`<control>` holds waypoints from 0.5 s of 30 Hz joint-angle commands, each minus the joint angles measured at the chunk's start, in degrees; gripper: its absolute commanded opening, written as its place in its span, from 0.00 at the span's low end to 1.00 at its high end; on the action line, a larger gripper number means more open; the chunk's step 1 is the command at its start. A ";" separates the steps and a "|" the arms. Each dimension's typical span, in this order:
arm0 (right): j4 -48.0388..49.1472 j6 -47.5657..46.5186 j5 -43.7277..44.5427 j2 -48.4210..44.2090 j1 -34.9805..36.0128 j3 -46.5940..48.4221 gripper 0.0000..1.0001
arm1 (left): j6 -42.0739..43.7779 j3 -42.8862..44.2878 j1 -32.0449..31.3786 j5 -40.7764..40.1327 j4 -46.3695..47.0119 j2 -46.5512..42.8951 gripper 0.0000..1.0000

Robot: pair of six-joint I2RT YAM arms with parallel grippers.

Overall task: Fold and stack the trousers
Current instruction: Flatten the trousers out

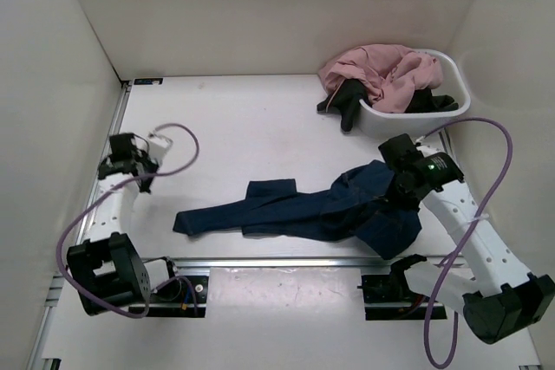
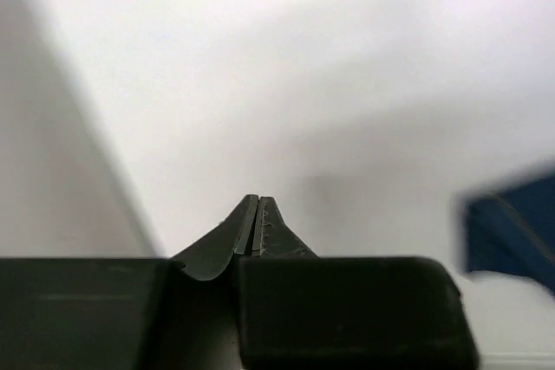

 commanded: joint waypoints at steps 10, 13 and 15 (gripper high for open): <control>7.80 -15.07 -9.74 12.57 -0.52 20.66 0.00 | 9.58 23.38 0.16 20.08 -22.08 6.41 0.32; 9.02 -12.27 -10.27 9.42 -0.52 11.09 0.02 | 10.55 10.11 -7.83 16.58 -19.55 1.08 0.59; 9.02 -10.51 -8.70 5.64 -0.52 4.67 0.02 | 10.55 2.54 -14.95 15.34 -16.92 -2.62 0.69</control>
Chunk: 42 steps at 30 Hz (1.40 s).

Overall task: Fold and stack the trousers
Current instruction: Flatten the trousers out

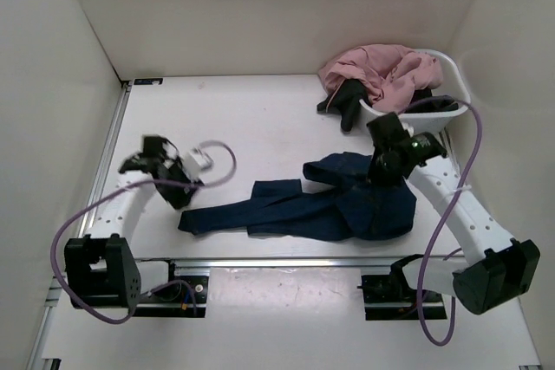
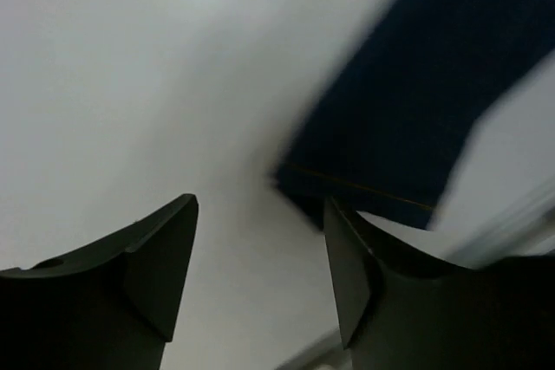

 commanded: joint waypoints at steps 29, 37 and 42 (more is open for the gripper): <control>-10.46 5.49 7.99 -12.25 -2.61 -18.26 0.11 | -4.12 -13.56 -28.07 -6.15 3.18 0.98 0.14; -5.75 1.11 6.17 -10.85 0.62 -0.63 0.99 | -7.56 -7.41 -25.71 -7.38 0.02 -2.71 0.14; 0.07 -5.82 4.94 5.56 9.06 9.77 0.99 | -9.40 -7.93 -23.95 -8.61 0.64 -2.71 0.14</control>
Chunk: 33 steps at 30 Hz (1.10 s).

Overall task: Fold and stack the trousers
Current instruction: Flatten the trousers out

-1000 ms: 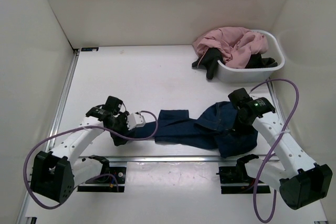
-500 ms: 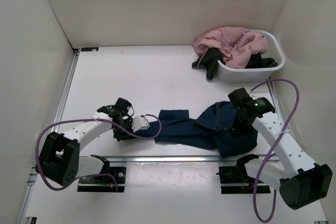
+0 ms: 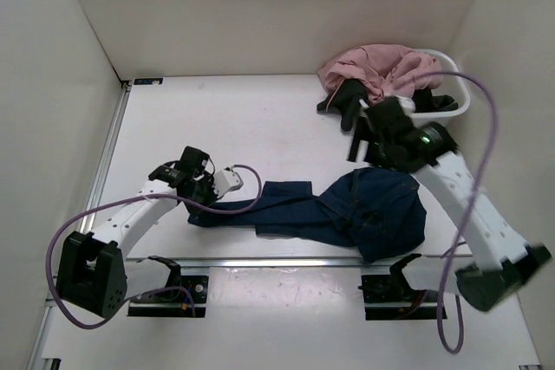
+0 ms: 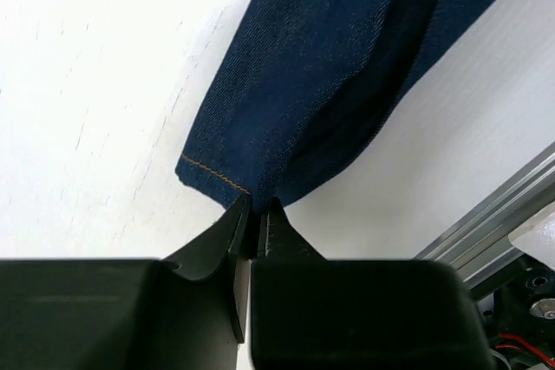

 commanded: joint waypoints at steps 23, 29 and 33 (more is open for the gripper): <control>18.95 -2.89 -8.67 37.95 14.03 -6.53 0.74 | -11.18 -0.07 9.19 4.07 3.52 2.60 0.14; 19.03 -0.78 -7.09 38.49 12.10 -9.77 0.68 | -10.57 -0.07 9.89 1.61 3.52 2.60 0.14; 20.35 -0.78 -6.39 37.97 10.60 -12.42 0.58 | -9.25 -0.07 11.65 1.09 3.52 2.60 0.14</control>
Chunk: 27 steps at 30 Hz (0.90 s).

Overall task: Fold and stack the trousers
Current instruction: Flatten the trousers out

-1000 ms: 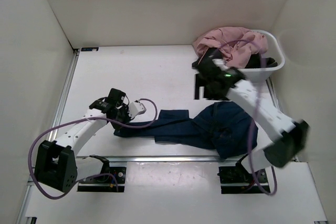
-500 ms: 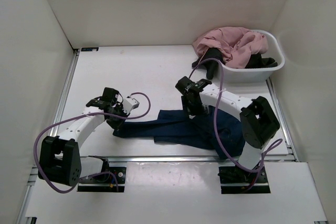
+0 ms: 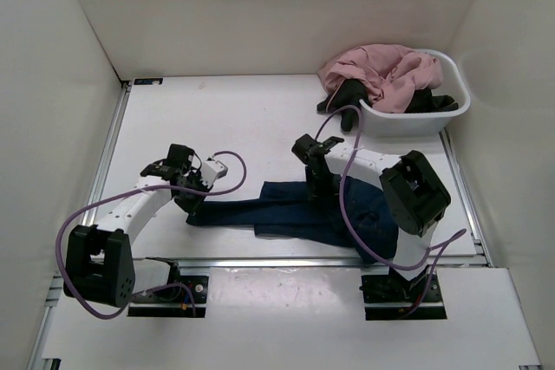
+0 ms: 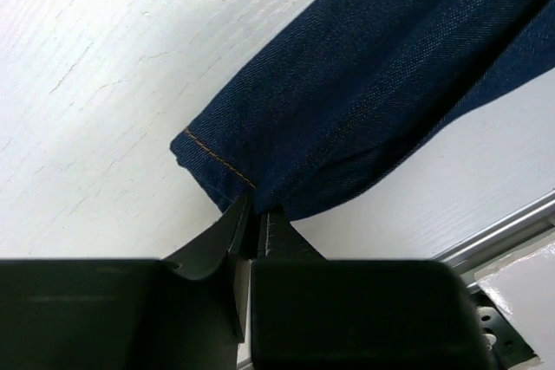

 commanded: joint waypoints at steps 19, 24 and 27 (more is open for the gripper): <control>-31.23 -16.67 3.69 5.26 -15.20 75.25 0.00 | 3.52 48.68 27.93 -5.93 -4.10 19.21 0.14; -19.03 -13.60 -12.41 -15.07 -29.17 59.44 0.00 | 4.74 65.77 35.76 -5.41 -6.31 22.39 0.14; -24.62 -16.59 -6.45 -20.63 -29.81 53.37 0.00 | 6.23 63.50 38.92 -4.88 -6.84 21.08 0.14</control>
